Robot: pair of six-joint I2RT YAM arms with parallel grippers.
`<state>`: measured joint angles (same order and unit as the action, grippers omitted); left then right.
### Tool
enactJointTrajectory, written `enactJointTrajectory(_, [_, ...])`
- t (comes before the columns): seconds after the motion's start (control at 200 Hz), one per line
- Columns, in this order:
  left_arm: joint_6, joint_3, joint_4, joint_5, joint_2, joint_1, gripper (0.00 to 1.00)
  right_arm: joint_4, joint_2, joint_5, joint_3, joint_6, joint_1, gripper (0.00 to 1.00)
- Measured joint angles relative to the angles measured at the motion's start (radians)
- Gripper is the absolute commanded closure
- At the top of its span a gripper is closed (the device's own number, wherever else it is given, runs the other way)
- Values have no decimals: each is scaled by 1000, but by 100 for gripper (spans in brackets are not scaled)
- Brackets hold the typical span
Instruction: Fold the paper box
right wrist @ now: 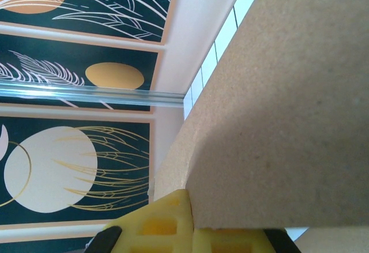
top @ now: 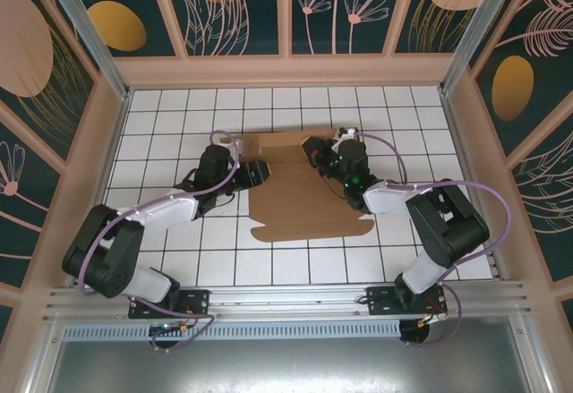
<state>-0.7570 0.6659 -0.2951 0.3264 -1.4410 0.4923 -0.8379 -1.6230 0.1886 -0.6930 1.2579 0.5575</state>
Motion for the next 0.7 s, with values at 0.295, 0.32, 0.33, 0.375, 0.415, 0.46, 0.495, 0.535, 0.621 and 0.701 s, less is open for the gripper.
enactJointTrajectory(0.295, [37,73,256,6,194,-11,54,0,0,0,0,-3,0,100])
enactJointTrajectory(0.32, [39,97,267,3,201,-22,55,0,0,0,0,-4,0,100])
enactJointTrajectory(0.33, [43,107,271,3,204,-26,55,0,0,0,0,-3,0,100])
enactJointTrajectory(0.375, [47,147,277,-1,207,-52,56,0,0,0,0,-4,0,100])
enactJointTrajectory(0.415, [50,181,282,-5,201,-76,56,0,0,0,0,-6,1,100])
enactJointTrajectory(0.46, [55,216,287,-8,186,-98,56,0,0,0,0,-10,1,100])
enactJointTrajectory(0.495, [58,241,293,-11,166,-110,56,1,0,0,0,-13,1,100])
enactJointTrajectory(0.535, [62,269,296,-12,135,-117,57,1,0,0,0,-15,1,100])
enactJointTrajectory(0.621, [63,305,299,-4,59,-119,57,2,0,0,0,-17,1,100])
enactJointTrajectory(0.701, [57,314,297,14,-1,-119,57,3,0,0,0,-19,1,100])
